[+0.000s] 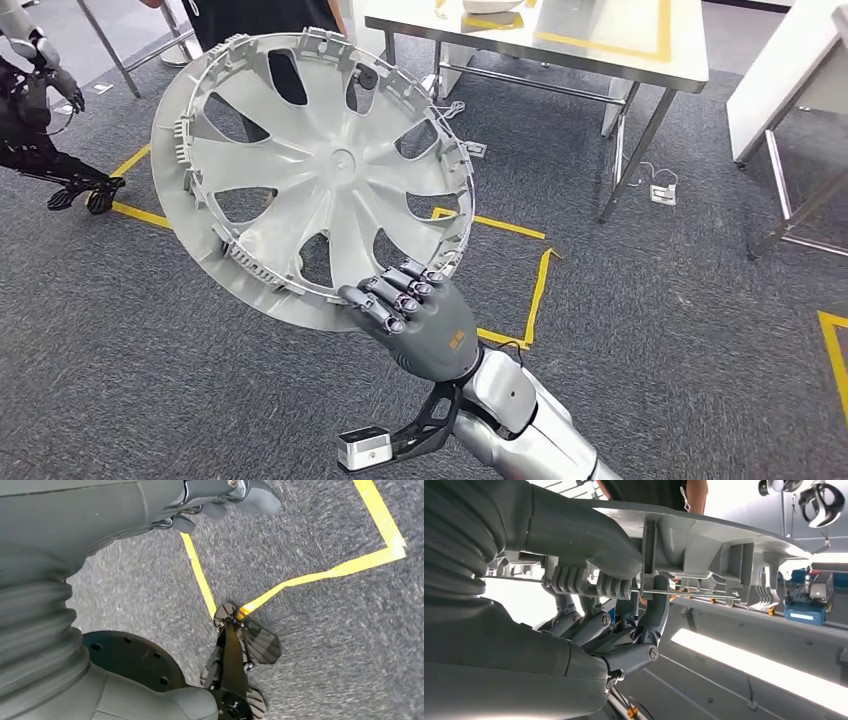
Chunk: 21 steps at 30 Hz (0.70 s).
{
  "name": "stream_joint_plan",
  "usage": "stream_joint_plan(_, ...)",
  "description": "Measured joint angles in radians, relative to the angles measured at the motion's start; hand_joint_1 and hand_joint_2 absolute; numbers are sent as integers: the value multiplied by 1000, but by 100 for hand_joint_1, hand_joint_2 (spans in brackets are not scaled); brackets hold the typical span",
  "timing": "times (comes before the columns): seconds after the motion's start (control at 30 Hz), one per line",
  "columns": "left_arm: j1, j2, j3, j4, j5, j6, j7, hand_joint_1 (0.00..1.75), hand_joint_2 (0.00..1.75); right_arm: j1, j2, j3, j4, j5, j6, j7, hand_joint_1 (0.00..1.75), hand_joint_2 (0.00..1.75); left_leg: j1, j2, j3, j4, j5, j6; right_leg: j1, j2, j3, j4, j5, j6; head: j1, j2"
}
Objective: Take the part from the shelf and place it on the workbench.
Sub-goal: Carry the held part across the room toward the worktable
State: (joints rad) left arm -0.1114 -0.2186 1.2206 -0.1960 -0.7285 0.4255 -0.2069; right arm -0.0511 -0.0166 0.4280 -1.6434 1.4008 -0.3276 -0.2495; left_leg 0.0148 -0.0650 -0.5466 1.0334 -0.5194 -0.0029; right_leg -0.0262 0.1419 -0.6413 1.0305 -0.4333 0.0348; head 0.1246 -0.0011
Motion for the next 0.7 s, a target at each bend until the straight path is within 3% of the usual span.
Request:
stream_joint_plan(0.07,-1,-4,0,-1,-8,3,-12,0,175,-4,0,0,0,-4,8,-3,175,175,1,29,-1,-7,10,16,5,-45,-25,44,-28,7,8,0)
stream_joint_plan(0.13,1,-6,0,-2,-15,6,-19,0,175,-10,1,1,0,-7,15,-4,175,175,-4,58,-5,-9,12,23,11,-111,-79,166,-96,8,16,0)
stream_joint_plan(0.2,4,-6,0,-2,-22,12,-19,0,175,-12,2,2,0,-8,18,-3,175,175,-9,90,-8,-7,11,26,11,-133,-122,277,-139,8,16,0)
stream_joint_plan(0.23,5,-6,-1,-2,-33,19,-17,0,175,-12,2,2,0,-9,18,-3,175,175,-11,106,-8,-7,11,27,12,-136,-120,284,-135,6,17,0)
stream_joint_plan(0.27,5,-7,-4,-2,-53,31,-10,0,175,-12,2,2,0,-10,18,-2,175,175,-13,121,-8,-6,10,28,13,-140,-95,249,-114,3,17,0)
stream_joint_plan(0.3,5,-8,-11,-2,-87,47,5,0,175,-13,2,2,0,-12,16,-1,175,175,-15,135,-6,-6,8,28,16,-154,-52,179,-83,-3,17,0)
stream_joint_plan(0.37,5,-10,-40,-1,-166,80,42,0,175,-14,2,2,0,-20,11,0,175,175,-21,159,-3,-5,4,24,30,-200,23,43,-45,-20,16,0)
stream_joint_plan(0.4,6,-11,-58,-1,-199,90,58,0,175,-15,2,2,0,-25,8,1,175,175,-24,169,-2,-5,3,21,36,-216,40,7,-39,-29,16,0)
stream_joint_plan(0.43,6,-12,-75,0,-219,96,67,0,175,-15,2,2,0,-28,5,1,175,175,-26,179,-1,-5,2,17,40,-218,42,-4,-41,-35,15,0)
stream_joint_plan(0.5,5,-12,-99,-1,-234,99,76,0,175,-14,1,2,0,-31,3,2,175,175,-27,194,3,-7,-2,8,36,-192,40,-10,-34,-44,15,0)
stream_joint_plan(0.57,6,-14,-117,-1,-242,99,75,0,175,-13,1,2,0,-36,-2,3,175,175,-25,156,-8,26,-29,-3,25,-168,43,-18,-26,-54,13,0)
stream_joint_plan(0.63,9,-14,-132,0,-253,99,70,0,175,-14,2,2,2,-44,-11,1,175,175,-20,92,-57,137,-90,-11,19,-146,43,-21,-22,-60,8,0)
stream_joint_plan(0.7,16,-13,-146,0,-267,101,67,0,175,-14,2,2,7,-50,-22,-2,175,175,-14,71,-114,258,-134,-18,17,-118,41,-21,-20,-60,7,0)
